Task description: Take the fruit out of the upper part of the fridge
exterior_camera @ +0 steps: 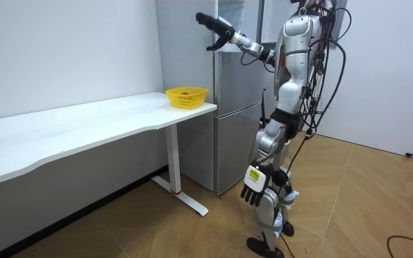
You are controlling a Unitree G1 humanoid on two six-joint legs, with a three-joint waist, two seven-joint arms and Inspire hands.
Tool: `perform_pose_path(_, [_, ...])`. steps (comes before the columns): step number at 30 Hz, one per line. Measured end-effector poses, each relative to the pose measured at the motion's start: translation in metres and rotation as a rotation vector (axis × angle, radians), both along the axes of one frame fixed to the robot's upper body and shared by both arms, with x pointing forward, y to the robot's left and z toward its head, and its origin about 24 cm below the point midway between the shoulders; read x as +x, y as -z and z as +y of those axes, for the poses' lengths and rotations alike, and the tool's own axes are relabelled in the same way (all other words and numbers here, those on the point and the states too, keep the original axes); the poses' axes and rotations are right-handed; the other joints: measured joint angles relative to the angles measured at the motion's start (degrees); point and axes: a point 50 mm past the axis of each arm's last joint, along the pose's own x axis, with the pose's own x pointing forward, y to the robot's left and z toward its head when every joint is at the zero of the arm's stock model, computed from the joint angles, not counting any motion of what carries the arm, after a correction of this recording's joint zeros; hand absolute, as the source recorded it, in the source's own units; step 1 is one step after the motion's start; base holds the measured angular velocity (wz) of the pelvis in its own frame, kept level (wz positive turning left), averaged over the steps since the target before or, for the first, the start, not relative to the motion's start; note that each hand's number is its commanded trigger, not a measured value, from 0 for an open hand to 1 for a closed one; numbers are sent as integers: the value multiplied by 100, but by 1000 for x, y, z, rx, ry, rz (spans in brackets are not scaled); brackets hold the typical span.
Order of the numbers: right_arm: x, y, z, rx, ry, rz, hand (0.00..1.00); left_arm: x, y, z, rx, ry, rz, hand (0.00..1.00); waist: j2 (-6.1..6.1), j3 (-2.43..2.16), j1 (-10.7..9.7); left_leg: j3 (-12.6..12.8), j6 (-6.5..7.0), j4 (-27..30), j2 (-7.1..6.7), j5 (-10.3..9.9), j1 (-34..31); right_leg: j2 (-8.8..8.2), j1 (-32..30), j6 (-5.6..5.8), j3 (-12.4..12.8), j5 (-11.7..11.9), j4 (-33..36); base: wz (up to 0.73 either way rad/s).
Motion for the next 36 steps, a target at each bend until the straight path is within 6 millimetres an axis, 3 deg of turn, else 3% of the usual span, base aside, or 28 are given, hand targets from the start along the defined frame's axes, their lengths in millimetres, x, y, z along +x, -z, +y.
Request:
perform_pose_path(3, [-20,-10,3,120,-63,-69,0,-6,1,-1,-1,-6,20,0,23,24,-125,101,0,-5,10,-1,109,14,69,1,110,13,-17,-21])
perform_pose_path(8, [-41,-7,-17,238,-38,-103,0,-16,2,-2,2,-9,33,0,96,49,-441,218,5,-87,46,-59,204,57,-5,0,223,13,41,-13])
perform_pose_path(11, [-49,-12,-26,276,-5,-168,0,-26,4,-6,-8,-21,60,0,209,13,-583,380,10,-96,70,-63,205,64,-63,-4,351,17,158,-31])
perform_pose_path(12, [-53,-15,-29,292,5,-201,0,-29,4,-8,-12,-24,66,0,260,-26,-634,468,10,-100,86,-64,218,72,-124,-4,408,17,199,-26])
perform_pose_path(16, [-61,-23,-39,353,20,-282,0,-32,5,-10,-17,-27,63,0,363,-37,-766,636,6,-133,119,-63,384,120,-90,-17,610,23,206,-25])
perform_pose_path(25, [-68,-35,-71,510,114,-376,0,-31,4,-12,-29,-19,45,0,200,-4,-1098,801,-17,-188,136,-100,525,185,-38,-21,825,6,180,-12])
perform_pose_path(36, [-59,-20,-86,505,224,-324,0,-32,4,-14,-30,-9,39,0,275,10,-1205,777,-14,-139,151,-115,478,172,-23,-16,718,13,174,1])
